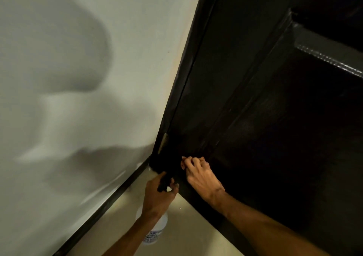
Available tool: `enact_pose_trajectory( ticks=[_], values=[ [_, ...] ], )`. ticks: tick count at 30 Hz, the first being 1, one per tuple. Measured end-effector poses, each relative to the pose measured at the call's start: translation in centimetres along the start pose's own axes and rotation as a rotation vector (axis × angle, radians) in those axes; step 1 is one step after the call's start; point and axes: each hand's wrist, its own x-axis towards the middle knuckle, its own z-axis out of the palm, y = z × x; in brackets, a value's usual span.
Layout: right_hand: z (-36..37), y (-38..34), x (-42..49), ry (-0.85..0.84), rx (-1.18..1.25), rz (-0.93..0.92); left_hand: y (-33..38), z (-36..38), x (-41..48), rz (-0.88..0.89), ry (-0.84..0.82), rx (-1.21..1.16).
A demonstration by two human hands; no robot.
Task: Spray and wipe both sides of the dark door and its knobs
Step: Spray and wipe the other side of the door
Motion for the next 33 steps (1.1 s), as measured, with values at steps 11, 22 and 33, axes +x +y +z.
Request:
enact_pose_trajectory(
  ticks=[11, 22, 33],
  values=[
    [-13.7, 11.9, 0.5, 0.240, -0.018, 0.160, 9.9, -2.8, 2.8, 0.165, -0.020, -0.093],
    [-14.7, 8.6, 7.5, 0.278, -0.003, 0.068, 15.5, -5.6, 4.1, 0.318, 0.130, -0.143],
    [-25.3, 19.2, 4.5, 0.521, -0.198, 0.454, 18.4, -5.0, 3.5, 0.434, 0.154, -0.126]
  ],
)
